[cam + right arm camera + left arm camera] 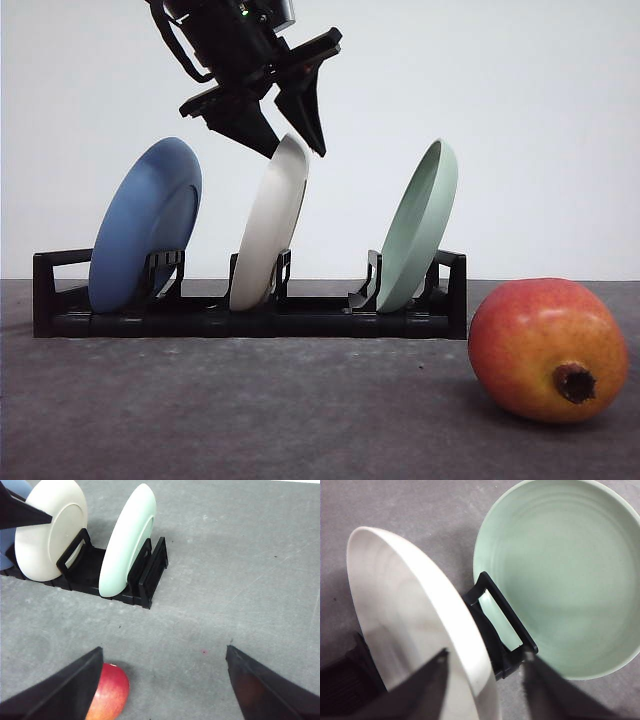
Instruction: Place pomegranate in white plate
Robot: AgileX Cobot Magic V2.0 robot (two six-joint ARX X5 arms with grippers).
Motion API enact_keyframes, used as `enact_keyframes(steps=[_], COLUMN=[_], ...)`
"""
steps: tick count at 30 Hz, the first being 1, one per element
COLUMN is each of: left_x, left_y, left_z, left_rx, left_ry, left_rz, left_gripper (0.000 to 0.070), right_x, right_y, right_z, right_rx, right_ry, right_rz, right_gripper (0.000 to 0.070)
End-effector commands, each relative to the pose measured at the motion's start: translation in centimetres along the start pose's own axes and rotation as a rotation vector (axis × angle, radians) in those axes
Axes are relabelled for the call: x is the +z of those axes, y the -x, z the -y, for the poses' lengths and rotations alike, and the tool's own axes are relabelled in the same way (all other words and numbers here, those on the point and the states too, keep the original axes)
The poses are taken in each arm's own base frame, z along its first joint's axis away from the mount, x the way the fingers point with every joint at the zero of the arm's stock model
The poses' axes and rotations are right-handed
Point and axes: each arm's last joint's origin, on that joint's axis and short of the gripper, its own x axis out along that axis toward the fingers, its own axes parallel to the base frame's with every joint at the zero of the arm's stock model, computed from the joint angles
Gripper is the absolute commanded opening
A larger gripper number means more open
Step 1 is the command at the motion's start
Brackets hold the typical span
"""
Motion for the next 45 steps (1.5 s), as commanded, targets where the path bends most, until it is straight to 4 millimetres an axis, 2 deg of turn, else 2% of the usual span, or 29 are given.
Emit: enact_keyframes(steps=[1, 4, 5, 13, 19, 24, 33, 40, 45], left_x=[0.6, 0.6, 0.6, 0.6, 1.0, 1.8, 3.0, 2.7, 1.8], left_y=[-0.2, -0.2, -0.2, 0.0, 1.2, 3.6, 9.5, 14.4, 17.5], left_z=[0.4, 0.4, 0.4, 0.5, 0.8, 1.1, 2.4, 4.4, 6.1], left_rx=[-0.009, -0.009, -0.009, -0.058, -0.087, -0.105, -0.199, -0.260, -0.213], left_ry=[-0.013, -0.007, 0.004, 0.046, 0.074, 0.066, 0.040, -0.022, -0.088], left_rz=[0.018, 0.018, 0.018, 0.013, 0.043, 0.108, 0.251, 0.333, 0.362], left_gripper=[0.0133, 0.0022, 0.0010, 0.0003, 0.0003, 0.0004, 0.0003, 0.0004, 0.0005], right_x=[0.5, 0.5, 0.5, 0.5, 0.5, 0.5, 0.5, 0.5, 0.5], right_y=[0.3, 0.3, 0.3, 0.3, 0.3, 0.3, 0.3, 0.3, 0.3], right_z=[-0.1, -0.1, -0.1, -0.1, -0.1, -0.1, -0.1, -0.1, -0.1], right_rx=[0.002, 0.002, 0.002, 0.002, 0.002, 0.002, 0.002, 0.003, 0.003], right_ry=[-0.003, -0.003, -0.003, -0.003, -0.003, -0.003, -0.003, -0.003, -0.003], right_rz=[0.020, 0.020, 0.020, 0.020, 0.019, 0.019, 0.019, 0.019, 0.019], right_gripper=[0.0494, 0.0494, 0.0494, 0.0494, 0.0494, 0.0494, 0.0494, 0.0494, 0.0494])
